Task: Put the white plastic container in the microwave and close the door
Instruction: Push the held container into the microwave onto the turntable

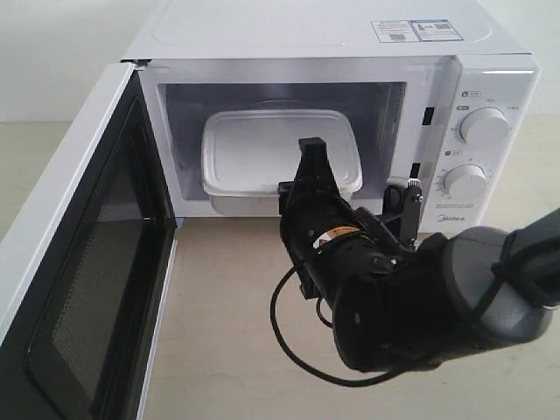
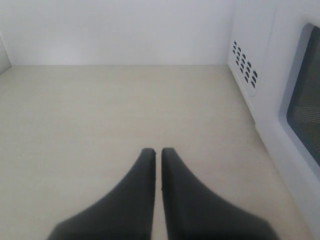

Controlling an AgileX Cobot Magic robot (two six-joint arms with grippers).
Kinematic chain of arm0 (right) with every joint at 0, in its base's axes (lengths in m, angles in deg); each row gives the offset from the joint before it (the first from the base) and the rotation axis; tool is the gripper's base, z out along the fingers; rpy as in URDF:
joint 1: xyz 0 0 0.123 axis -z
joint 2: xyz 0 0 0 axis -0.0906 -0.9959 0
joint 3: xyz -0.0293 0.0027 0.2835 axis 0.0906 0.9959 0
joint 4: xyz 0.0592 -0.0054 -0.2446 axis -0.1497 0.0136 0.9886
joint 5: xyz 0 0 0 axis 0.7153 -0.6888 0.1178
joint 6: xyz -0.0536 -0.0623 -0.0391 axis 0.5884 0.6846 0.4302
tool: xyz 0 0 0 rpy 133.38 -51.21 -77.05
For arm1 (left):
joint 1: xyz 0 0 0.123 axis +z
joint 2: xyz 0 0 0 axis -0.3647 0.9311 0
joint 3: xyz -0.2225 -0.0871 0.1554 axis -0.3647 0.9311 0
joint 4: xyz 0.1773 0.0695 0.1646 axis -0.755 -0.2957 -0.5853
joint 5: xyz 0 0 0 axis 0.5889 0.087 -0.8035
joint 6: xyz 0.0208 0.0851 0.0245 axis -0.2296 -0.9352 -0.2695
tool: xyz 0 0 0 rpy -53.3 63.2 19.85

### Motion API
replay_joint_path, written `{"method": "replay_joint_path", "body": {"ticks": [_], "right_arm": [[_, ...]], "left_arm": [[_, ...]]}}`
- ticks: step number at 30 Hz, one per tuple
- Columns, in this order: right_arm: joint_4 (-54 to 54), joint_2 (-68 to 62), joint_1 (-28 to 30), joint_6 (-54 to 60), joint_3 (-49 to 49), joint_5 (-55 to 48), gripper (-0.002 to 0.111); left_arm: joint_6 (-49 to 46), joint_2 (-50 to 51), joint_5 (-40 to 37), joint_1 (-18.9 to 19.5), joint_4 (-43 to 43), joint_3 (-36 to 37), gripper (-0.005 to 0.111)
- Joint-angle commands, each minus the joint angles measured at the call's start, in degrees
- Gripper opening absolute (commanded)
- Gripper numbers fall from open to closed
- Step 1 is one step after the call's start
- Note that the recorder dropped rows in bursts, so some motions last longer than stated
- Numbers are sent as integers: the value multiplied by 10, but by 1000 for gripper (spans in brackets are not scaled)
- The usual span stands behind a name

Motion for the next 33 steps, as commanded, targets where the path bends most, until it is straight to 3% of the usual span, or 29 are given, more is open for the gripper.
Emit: {"method": "replay_joint_path", "body": {"ticks": [1, 23, 24, 26, 28, 33], "right_arm": [[18, 1, 26, 14, -28, 5, 0], [-8, -44, 67, 60, -112, -50, 1], [-9, -44, 68, 60, -112, -56, 3], [-10, -44, 68, 60, -112, -62, 34], [-10, -44, 68, 60, -112, -62, 56], [27, -44, 67, 58, -110, -62, 57]], "left_arm": [[7, -2, 0, 3, 2, 2, 4], [7, -2, 0, 3, 2, 2, 4], [7, -2, 0, 3, 2, 2, 4], [7, -2, 0, 3, 2, 2, 4], [7, -2, 0, 3, 2, 2, 4], [7, -2, 0, 3, 2, 2, 4]]}}
